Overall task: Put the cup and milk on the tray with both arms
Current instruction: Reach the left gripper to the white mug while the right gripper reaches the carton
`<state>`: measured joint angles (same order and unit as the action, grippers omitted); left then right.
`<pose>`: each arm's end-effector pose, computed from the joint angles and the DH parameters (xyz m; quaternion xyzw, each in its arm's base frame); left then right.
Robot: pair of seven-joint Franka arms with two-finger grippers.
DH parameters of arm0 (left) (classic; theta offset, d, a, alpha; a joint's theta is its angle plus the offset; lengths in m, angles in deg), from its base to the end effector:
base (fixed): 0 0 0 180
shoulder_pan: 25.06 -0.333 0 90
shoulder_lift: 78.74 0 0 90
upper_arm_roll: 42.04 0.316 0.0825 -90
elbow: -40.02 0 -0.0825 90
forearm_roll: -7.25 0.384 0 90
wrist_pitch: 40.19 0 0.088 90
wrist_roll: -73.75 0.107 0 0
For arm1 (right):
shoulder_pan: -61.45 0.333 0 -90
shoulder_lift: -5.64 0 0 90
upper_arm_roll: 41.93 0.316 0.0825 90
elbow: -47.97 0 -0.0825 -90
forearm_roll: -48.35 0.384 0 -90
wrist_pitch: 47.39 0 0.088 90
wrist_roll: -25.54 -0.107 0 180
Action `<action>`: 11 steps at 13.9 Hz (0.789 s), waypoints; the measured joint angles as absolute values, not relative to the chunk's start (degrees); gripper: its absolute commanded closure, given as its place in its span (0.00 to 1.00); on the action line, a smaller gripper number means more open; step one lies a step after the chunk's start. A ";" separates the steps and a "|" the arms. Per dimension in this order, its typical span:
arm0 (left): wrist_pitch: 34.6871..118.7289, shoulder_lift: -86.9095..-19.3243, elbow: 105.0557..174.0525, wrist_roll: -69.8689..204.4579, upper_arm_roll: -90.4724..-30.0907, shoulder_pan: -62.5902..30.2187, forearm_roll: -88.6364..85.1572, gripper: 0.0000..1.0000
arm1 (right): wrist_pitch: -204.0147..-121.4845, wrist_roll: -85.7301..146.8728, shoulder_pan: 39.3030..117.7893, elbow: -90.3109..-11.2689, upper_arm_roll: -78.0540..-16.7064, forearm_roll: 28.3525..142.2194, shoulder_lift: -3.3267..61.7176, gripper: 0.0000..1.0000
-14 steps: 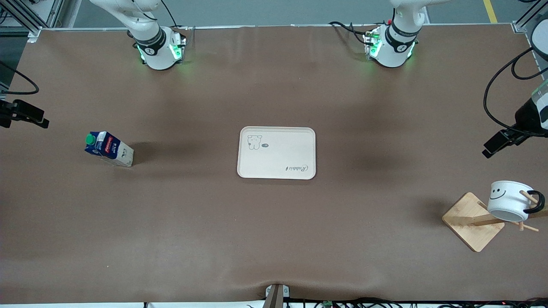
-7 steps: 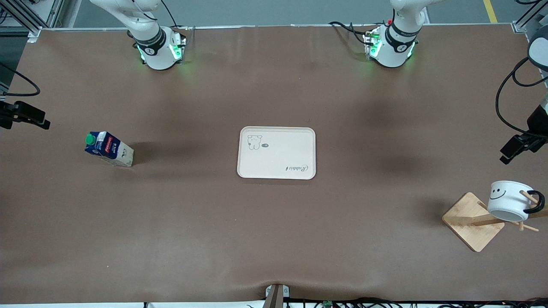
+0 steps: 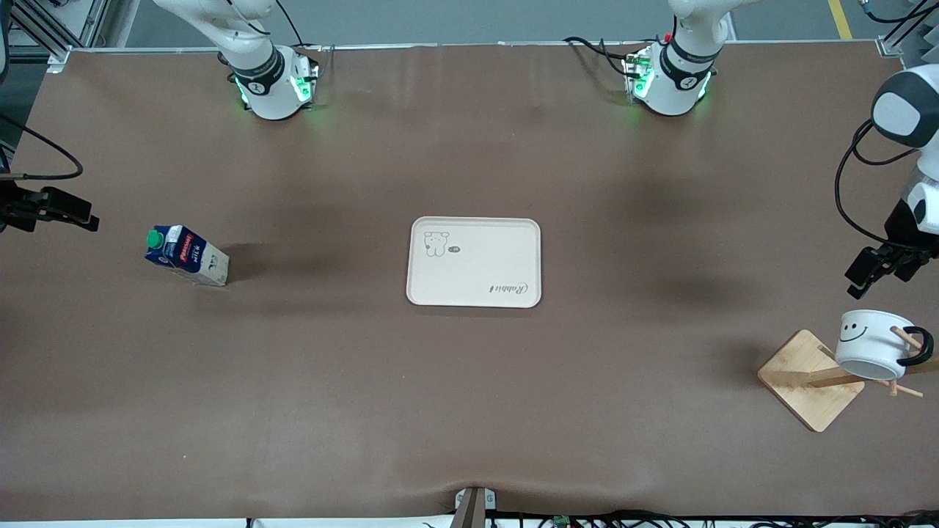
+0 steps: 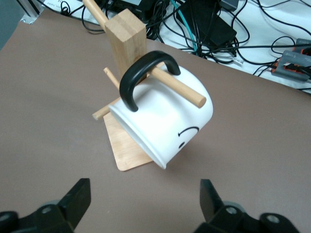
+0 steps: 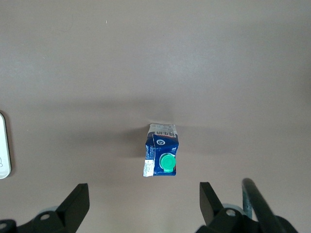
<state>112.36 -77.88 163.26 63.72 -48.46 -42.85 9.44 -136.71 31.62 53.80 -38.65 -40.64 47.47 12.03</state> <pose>0.5686 0.1134 0.4486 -0.9549 -0.1661 -0.2456 0.0148 0.5820 -0.0673 0.5877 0.9995 -0.0023 -0.0327 0.0029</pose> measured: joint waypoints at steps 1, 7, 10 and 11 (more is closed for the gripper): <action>114.13 -77.04 163.26 63.97 -48.47 -42.85 9.44 0.09 | -136.70 31.62 53.81 -38.52 -40.63 47.47 12.09 0.00; 122.13 -72.17 162.84 65.64 -48.73 -42.80 9.44 0.25 | -136.68 31.62 53.78 -38.25 -40.66 47.47 12.10 0.00; 122.20 -71.42 161.79 65.95 -48.83 -42.52 9.44 0.47 | -136.63 31.62 53.77 -38.25 -40.68 47.47 12.16 0.00; 122.20 -71.27 161.60 66.46 -48.88 -42.49 9.44 0.54 | -136.61 31.62 53.77 -38.26 -40.69 47.47 12.29 0.00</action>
<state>122.20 -71.27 161.60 66.46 -48.88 -42.49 9.44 -136.61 31.62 53.77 -38.26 -40.69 47.47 12.29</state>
